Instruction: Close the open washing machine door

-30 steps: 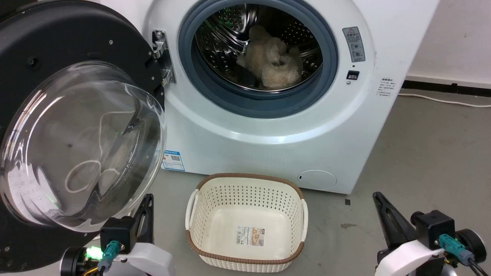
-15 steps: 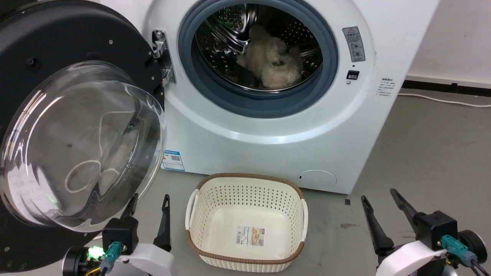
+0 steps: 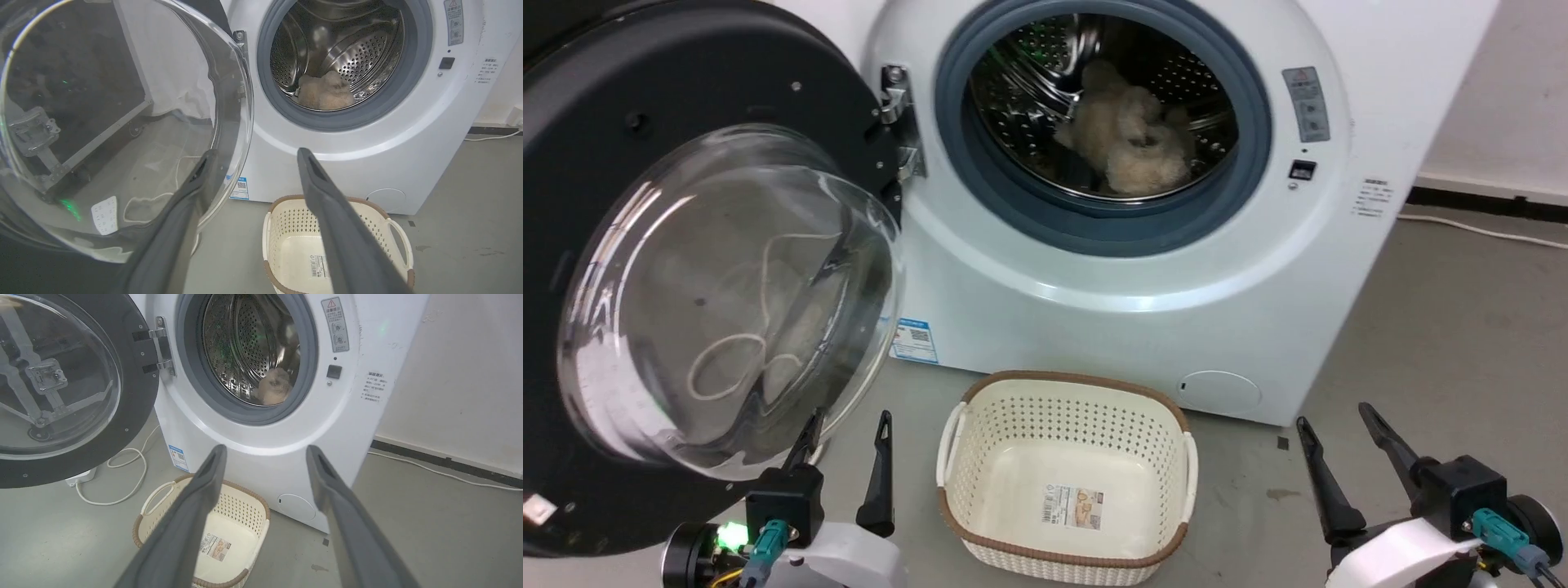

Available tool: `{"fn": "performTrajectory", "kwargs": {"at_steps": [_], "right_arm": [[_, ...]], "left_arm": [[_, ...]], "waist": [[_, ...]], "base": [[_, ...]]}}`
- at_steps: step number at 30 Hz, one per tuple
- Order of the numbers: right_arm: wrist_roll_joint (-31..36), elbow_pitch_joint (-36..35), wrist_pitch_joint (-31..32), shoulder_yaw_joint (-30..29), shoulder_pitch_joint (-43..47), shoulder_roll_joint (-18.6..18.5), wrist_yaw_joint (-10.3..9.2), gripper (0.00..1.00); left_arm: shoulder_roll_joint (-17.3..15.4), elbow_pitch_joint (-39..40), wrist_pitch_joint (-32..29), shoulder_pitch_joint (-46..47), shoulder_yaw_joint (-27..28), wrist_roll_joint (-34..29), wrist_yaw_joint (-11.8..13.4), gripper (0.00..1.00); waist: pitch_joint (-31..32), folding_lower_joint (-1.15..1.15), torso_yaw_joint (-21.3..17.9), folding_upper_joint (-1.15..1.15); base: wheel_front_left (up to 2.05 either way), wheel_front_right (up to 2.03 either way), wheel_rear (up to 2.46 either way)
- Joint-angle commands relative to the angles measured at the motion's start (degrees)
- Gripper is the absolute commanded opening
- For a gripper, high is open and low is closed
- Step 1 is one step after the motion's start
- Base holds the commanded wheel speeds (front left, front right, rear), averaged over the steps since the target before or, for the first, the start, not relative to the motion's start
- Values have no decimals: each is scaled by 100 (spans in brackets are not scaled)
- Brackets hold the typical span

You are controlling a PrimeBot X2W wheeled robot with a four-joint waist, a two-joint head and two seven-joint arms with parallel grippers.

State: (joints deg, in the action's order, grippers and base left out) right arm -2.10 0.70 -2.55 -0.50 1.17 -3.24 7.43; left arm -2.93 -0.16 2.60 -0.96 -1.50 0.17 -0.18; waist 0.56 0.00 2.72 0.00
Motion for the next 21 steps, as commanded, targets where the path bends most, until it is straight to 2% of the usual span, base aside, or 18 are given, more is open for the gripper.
{"fn": "performTrajectory", "kwargs": {"at_steps": [1,10,21], "right_arm": [[-43,11,-48,6,98,-18,1,100],[-77,45,-156,123,153,-16,2,100],[-179,172,-287,492,-3,-134,2,100]], "left_arm": [[-22,31,43,-42,-21,8,-13,100],[-65,33,151,-87,-77,13,-40,100],[-65,206,282,-214,-76,21,62,100]], "waist": [[11,0,39,0],[81,0,432,0],[16,0,763,0]], "base": [[0,0,0],[0,0,0],[0,0,0]]}}
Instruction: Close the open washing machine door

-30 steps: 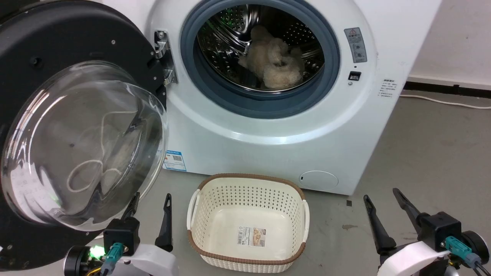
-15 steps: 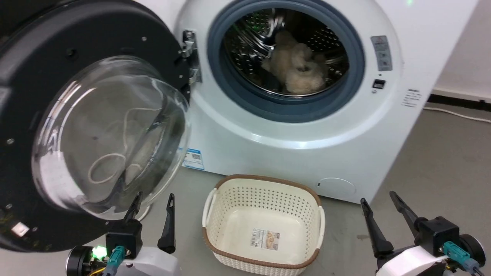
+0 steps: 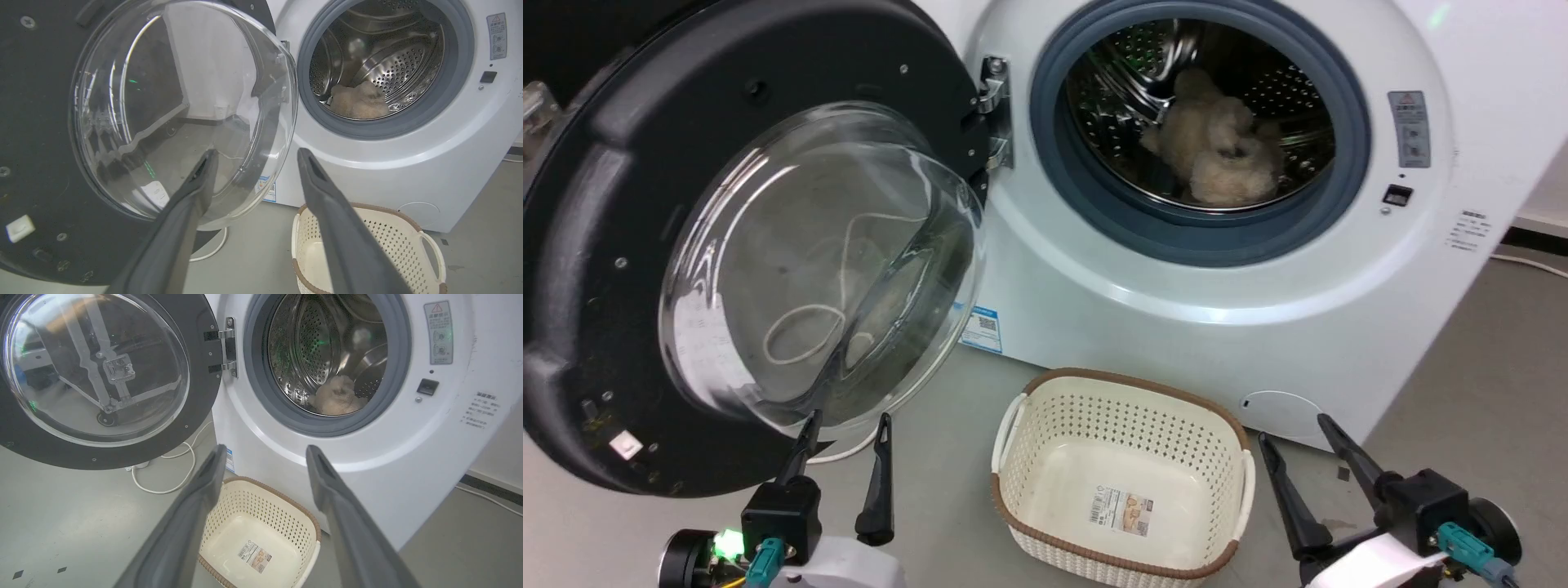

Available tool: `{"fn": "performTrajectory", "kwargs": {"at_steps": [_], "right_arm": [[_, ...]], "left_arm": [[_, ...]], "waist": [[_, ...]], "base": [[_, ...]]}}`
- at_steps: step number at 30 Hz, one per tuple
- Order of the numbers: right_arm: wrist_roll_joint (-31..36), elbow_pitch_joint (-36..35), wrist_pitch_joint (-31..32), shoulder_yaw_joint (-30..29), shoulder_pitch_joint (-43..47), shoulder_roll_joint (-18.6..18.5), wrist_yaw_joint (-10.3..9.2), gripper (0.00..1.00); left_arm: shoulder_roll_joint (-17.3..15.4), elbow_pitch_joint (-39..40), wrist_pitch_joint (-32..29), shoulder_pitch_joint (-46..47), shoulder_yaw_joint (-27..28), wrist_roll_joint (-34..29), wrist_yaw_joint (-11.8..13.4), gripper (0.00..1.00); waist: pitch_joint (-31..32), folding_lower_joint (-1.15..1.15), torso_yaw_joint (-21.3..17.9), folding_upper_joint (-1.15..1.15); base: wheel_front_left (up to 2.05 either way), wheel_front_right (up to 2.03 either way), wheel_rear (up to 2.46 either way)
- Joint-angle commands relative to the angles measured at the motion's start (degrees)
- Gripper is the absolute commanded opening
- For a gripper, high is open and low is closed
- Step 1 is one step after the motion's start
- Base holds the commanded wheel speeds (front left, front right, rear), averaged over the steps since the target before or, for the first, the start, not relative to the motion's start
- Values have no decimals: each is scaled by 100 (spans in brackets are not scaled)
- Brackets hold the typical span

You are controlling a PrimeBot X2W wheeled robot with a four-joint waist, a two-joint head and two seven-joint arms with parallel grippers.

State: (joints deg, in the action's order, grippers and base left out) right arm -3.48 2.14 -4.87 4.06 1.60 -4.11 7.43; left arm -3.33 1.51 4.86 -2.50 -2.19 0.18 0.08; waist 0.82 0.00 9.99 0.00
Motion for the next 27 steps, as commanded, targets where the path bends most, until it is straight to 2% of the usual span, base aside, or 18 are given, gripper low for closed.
{"fn": "performTrajectory", "kwargs": {"at_steps": [1,27], "right_arm": [[-57,45,-67,74,-65,-57,2,100],[-331,311,-379,544,-170,-221,3,100]], "left_arm": [[-24,56,68,-72,-9,20,44,100],[-47,278,379,-250,-95,31,150,100]], "waist": [[-14,0,62,0],[-3,0,677,0]], "base": [[0,0,0],[0,0,0]]}}
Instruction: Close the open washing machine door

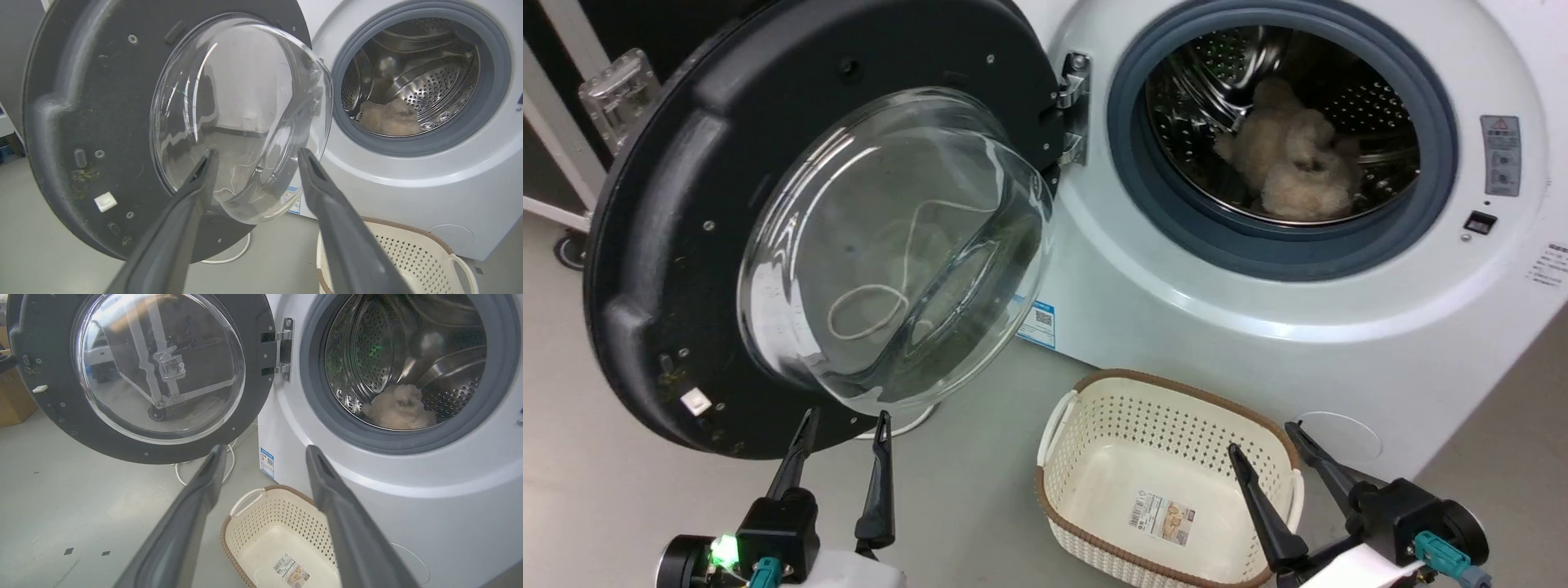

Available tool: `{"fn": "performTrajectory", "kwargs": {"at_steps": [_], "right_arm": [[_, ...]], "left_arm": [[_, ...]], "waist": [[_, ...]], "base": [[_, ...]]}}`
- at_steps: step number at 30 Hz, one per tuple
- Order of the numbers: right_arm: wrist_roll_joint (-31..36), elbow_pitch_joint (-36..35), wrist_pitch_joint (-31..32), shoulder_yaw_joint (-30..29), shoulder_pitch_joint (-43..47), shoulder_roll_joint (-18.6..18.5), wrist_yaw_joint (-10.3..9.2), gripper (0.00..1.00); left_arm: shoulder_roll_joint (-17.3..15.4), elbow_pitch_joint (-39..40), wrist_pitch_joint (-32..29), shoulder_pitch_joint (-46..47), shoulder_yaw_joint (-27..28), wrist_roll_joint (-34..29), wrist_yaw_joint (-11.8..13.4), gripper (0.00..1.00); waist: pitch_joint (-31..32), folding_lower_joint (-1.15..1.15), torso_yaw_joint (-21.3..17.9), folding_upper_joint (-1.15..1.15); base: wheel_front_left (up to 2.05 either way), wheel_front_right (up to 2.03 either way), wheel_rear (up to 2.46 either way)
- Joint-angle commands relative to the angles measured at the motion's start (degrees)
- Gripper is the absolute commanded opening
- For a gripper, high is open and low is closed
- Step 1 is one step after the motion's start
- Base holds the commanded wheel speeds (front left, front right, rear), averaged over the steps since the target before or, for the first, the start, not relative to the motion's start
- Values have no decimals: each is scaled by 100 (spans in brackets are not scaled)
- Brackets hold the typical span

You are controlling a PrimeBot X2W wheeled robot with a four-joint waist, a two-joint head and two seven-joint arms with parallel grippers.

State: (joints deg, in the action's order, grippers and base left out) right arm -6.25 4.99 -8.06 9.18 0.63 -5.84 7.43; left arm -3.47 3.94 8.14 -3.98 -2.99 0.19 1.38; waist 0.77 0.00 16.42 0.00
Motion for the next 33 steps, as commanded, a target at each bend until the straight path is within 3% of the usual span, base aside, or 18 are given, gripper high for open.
{"fn": "performTrajectory", "kwargs": {"at_steps": [1,25,26,27,33], "right_arm": [[-62,33,-72,43,-70,-53,3,100],[-281,240,-359,328,31,-139,4,100],[-289,246,-371,335,43,-143,4,100],[-298,252,-383,340,57,-146,4,100],[-309,263,-466,280,256,-133,5,100]], "left_arm": [[-35,37,64,-108,-17,31,22,100],[-27,125,351,-300,-27,116,61,100],[-27,131,363,-301,-38,121,41,45],[-25,149,375,-301,-42,131,27,0],[13,559,459,-206,267,480,-37,0]], "waist": [[3,0,57,0],[37,0,611,0],[40,0,633,0],[44,0,655,0],[81,0,800,0]], "base": [[0,0,0],[0,0,0],[0,0,0],[0,0,0],[0,0,0]]}}
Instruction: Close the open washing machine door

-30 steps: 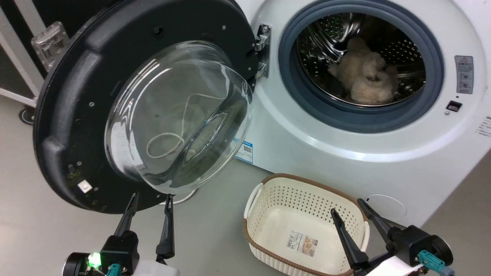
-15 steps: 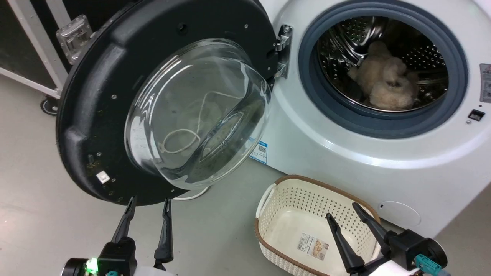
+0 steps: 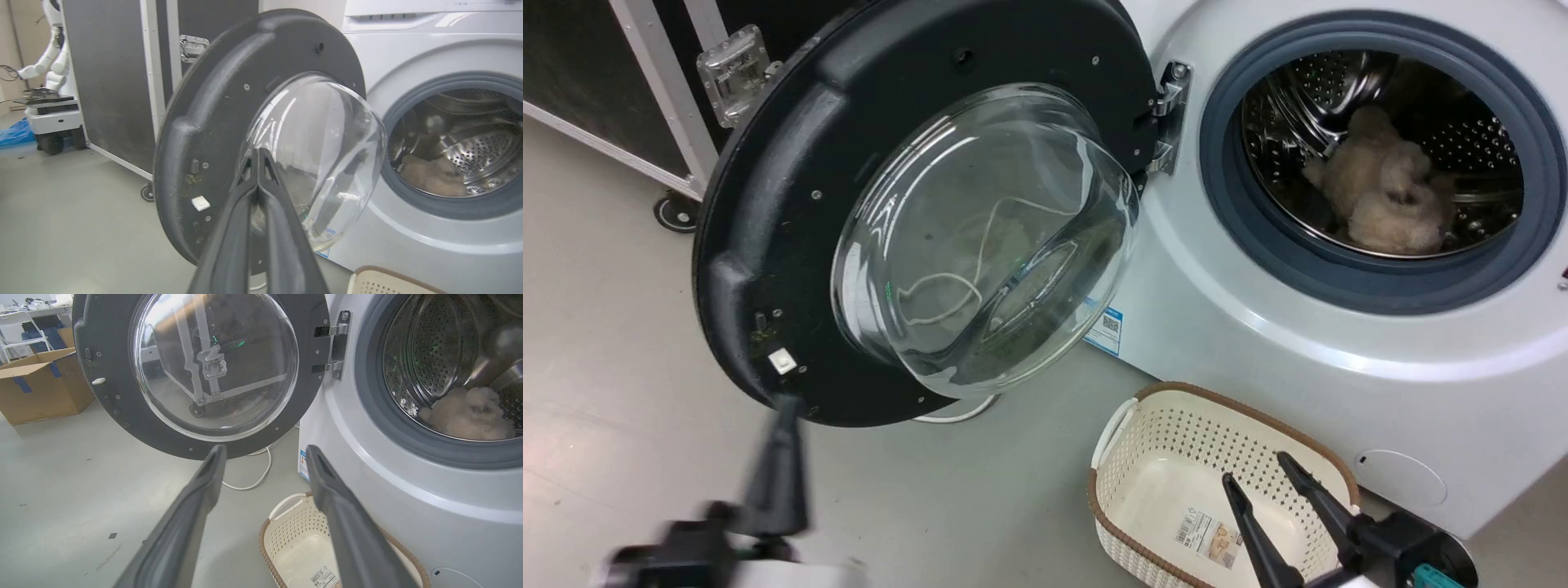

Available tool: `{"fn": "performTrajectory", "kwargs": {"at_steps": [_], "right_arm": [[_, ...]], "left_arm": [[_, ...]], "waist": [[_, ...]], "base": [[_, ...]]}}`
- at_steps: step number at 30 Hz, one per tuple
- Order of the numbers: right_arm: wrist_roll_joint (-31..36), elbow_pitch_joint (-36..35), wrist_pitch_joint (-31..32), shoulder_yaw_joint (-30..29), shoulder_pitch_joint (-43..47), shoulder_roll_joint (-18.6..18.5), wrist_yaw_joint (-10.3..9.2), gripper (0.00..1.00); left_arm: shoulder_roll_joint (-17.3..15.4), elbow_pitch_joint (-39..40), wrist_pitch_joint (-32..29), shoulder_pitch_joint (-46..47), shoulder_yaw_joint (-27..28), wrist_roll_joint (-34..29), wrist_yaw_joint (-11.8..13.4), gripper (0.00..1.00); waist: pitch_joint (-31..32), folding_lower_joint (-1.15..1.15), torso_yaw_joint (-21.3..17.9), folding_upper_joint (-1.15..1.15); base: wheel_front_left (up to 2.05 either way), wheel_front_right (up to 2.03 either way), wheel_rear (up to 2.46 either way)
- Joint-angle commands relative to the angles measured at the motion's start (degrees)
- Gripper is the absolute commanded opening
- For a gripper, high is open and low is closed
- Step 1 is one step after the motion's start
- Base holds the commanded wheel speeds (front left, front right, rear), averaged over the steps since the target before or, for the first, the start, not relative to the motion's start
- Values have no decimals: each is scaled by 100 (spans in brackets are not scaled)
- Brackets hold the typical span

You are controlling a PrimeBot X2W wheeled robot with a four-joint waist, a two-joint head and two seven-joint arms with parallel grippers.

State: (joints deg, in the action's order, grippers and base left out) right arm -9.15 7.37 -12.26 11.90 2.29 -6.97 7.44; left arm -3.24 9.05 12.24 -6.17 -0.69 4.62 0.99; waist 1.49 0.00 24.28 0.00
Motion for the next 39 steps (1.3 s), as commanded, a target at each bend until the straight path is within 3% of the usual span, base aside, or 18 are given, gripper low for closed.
{"fn": "performTrajectory", "kwargs": {"at_steps": [1,5,9,10,16,20,23,27,34,39], "right_arm": [[0,7,-71,-17,160,-12,4,100],[18,-34,-107,5,164,-79,4,100],[-39,-54,-155,57,116,-225,4,100],[-110,-67,-190,111,42,-341,4,100],[-261,-78,-262,239,-163,-510,4,100],[-331,-71,-274,253,-226,-590,5,100],[-370,-55,-274,266,-234,-634,5,100],[-410,-10,-274,302,-254,-641,5,100],[-438,89,-274,270,-176,-543,5,100],[-416,183,-274,168,-73,-425,5,100]], "left_arm": [[6,282,72,104,330,309,0,0],[19,593,108,368,938,792,-92,0],[-59,448,156,894,1731,1493,-405,0],[-346,-86,-107,1467,2142,2250,-504,0],[-1217,-1505,-1466,2736,3025,3759,-284,0],[-1587,-2449,-2435,3361,3404,4640,-39,0],[-1640,-3007,-3343,3671,3509,5313,148,0],[-1788,-3289,-4386,3635,3408,5796,39,0],[-1654,-3074,-5200,3207,3581,6443,-152,0],[-1353,-2556,-5818,2650,3542,6823,-265,0]], "waist": [[-29,0,2,0],[-185,0,-123,0],[-380,0,-294,0],[-536,0,-412,0],[-823,0,-675,0],[-945,0,-830,0],[-985,0,-910,0],[-967,0,-1013,0],[-728,0,-1063,0],[-413,0,-1019,0]], "base": [[0,0,0],[0,0,0],[0,0,0],[0,0,0],[0,0,0],[0,0,0],[0,0,0],[0,0,0],[0,0,0],[0,0,0]]}}
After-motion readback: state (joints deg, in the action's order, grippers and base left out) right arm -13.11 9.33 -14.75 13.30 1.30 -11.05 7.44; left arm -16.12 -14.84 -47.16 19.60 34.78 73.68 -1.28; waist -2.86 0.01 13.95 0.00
